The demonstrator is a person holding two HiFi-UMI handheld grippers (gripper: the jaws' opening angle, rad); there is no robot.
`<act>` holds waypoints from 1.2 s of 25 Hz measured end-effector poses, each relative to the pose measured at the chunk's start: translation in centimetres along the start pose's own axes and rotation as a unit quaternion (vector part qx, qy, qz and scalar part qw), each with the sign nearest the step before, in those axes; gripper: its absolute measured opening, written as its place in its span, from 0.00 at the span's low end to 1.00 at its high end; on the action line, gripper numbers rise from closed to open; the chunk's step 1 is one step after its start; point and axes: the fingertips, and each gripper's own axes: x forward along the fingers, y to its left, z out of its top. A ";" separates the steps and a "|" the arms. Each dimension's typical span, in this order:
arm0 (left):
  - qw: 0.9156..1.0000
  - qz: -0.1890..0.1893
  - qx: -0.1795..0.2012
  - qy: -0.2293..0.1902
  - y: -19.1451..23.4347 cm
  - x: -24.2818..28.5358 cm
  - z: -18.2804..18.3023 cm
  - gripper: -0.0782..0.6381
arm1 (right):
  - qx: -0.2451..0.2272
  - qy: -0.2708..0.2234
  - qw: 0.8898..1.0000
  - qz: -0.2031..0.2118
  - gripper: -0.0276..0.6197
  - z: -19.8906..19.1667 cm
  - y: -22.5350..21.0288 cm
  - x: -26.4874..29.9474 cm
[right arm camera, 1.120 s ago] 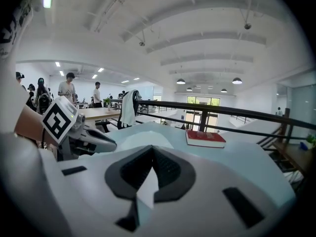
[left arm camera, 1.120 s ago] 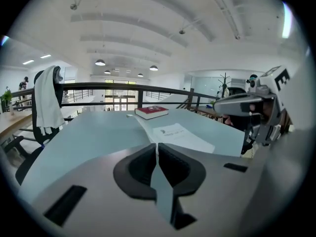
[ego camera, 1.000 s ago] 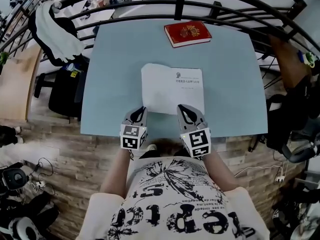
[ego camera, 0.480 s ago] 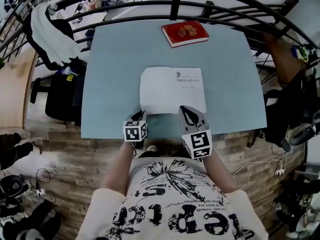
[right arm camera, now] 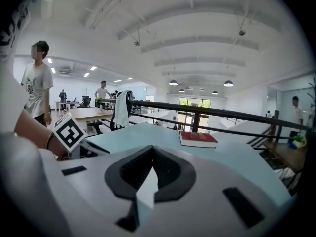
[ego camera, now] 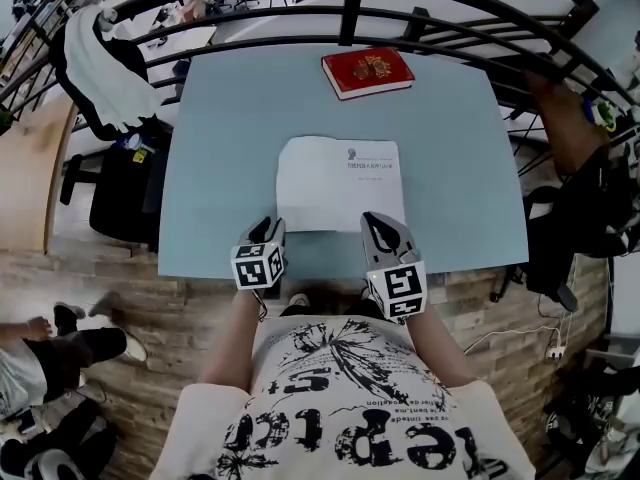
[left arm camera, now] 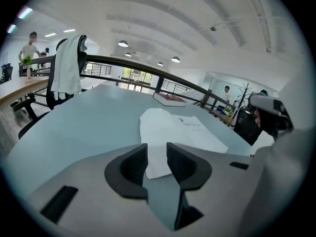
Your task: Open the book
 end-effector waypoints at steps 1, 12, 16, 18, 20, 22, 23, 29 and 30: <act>1.000 -0.004 0.001 -0.014 -0.5 -0.4 1.1 0.29 | 0.001 -0.005 1.000 0.003 0.06 0.3 -0.2 -0.1; 0.982 -0.060 0.085 -0.159 -10.5 -5.2 13.1 0.15 | 0.008 -0.089 0.996 0.010 0.06 5.8 -5.2 -2.4; 0.968 -0.074 0.126 -0.203 -14.4 -7.2 15.7 0.14 | 0.019 -0.132 0.991 0.004 0.06 7.6 -7.4 -4.0; 0.961 -0.077 0.144 -0.223 -15.9 -8.1 16.7 0.14 | 0.016 -0.147 0.989 0.003 0.06 8.0 -8.2 -4.5; 0.955 -0.079 0.158 -0.236 -17.0 -8.9 17.3 0.14 | 0.009 -0.156 0.988 0.003 0.06 8.3 -8.8 -4.9; 0.952 -0.081 0.167 -0.245 -17.9 -9.4 17.7 0.14 | 0.002 -0.159 0.987 0.002 0.06 8.4 -9.3 -5.1; 0.950 -0.082 0.169 -0.248 -18.2 -9.5 17.8 0.14 | 0.001 -0.158 0.987 0.002 0.06 8.4 -9.5 -5.1; 0.949 -0.081 0.170 -0.253 -18.8 -9.5 17.9 0.14 | -0.001 -0.158 0.987 0.003 0.06 7.9 -10.1 -5.3; 0.949 -0.080 0.171 -0.252 -18.8 -9.5 17.9 0.14 | -0.001 -0.158 0.987 0.003 0.06 7.9 -10.3 -5.3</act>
